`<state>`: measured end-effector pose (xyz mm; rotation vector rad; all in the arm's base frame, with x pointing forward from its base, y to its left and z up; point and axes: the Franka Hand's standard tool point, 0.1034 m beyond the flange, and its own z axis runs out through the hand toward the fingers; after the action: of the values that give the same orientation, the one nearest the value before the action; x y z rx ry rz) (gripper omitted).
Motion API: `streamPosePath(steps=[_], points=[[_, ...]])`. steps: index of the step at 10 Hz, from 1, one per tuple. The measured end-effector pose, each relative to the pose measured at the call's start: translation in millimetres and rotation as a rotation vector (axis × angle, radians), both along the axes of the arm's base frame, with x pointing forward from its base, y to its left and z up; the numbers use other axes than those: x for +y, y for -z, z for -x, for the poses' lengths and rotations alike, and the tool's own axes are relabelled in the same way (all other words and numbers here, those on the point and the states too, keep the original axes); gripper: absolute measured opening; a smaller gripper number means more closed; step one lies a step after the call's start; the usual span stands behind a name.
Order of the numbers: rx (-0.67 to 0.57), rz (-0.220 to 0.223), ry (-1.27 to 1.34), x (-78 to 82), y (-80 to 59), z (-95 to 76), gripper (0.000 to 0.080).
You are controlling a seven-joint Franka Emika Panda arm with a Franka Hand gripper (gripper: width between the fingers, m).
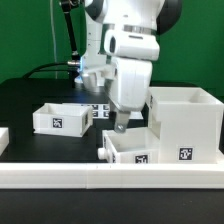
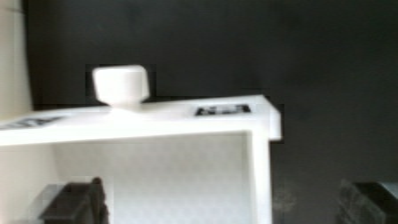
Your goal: Assemble drawer
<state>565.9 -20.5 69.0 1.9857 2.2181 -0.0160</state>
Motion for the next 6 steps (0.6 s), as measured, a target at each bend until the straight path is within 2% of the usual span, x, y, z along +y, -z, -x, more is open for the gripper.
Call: streamPosePath(steps=[2, 4, 6], points=[[0.008, 0.016, -0.038, -22.3, -6.5, -10.0, 0.0649], [0.009, 0.016, -0.036, -24.8, -5.9, -9.4, 0.0649], [0.034, 0.0, -0.097, -46.5, 1.4, -14.1, 0.0649]])
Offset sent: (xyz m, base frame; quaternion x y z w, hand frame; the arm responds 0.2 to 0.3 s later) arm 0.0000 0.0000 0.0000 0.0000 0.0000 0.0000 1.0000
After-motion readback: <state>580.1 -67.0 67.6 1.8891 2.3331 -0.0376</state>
